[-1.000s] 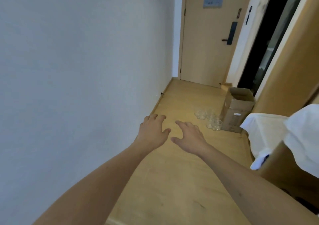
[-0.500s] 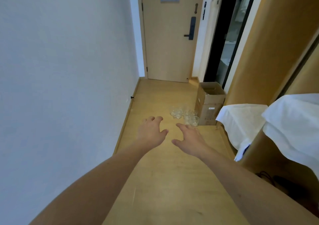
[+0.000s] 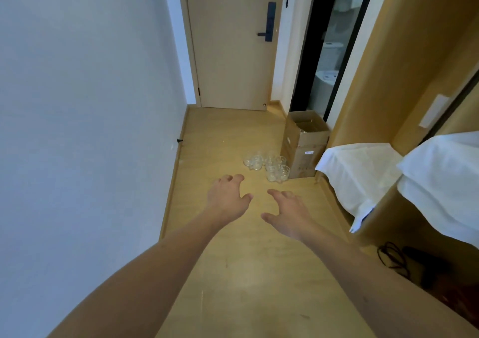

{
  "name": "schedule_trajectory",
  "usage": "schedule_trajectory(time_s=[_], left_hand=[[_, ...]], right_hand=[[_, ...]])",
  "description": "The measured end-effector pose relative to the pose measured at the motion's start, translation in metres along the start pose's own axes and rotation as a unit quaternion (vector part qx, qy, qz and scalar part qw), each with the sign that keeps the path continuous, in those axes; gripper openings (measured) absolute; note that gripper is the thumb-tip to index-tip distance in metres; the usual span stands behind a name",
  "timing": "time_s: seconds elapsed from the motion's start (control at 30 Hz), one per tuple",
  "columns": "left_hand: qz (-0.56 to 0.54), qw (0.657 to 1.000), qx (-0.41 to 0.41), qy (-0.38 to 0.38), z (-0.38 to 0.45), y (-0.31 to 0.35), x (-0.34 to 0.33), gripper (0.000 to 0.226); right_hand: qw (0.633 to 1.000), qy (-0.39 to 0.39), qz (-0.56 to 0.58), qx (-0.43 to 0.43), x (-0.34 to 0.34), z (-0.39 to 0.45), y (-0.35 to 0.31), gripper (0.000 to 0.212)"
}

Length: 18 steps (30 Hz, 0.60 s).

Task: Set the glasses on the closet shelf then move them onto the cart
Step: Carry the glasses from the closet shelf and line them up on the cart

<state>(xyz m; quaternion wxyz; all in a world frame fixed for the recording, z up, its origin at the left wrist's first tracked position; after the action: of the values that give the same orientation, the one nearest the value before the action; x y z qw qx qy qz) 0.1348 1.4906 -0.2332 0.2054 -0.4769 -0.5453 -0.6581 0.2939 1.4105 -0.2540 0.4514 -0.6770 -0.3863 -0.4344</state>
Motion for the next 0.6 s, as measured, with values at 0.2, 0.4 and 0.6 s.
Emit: schedule_trajectory(time_s=[0.2, 0.4, 0.6], left_hand=[[0.003, 1.0, 0.001, -0.015, 0.061, -0.004, -0.01, 0.059], [0.002, 1.0, 0.009, -0.008, 0.146, 0.006, -0.018, 0.061], [0.024, 0.999, 0.017, -0.023, 0.24, 0.026, -0.033, 0.062]], right_hand=[[1.0, -0.01, 0.01, -0.01, 0.001, 0.059, 0.012, 0.075], [0.999, 0.004, 0.032, -0.007, 0.025, 0.147, 0.036, 0.074], [0.999, -0.002, 0.051, -0.01, 0.048, 0.239, 0.067, 0.074]])
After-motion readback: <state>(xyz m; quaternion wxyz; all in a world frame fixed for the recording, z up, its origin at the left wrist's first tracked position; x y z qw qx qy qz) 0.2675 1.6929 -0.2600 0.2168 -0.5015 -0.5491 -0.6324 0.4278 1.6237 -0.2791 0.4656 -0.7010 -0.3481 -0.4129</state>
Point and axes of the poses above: each hand's wrist, its own z-axis towards the middle knuckle, its own x-axis out of the back of the hand, y = z × x, the point moved 2 cm from there along z, towards the middle knuckle, and after that the axes turned 6 degrees about -z, right-handed, at the moved point
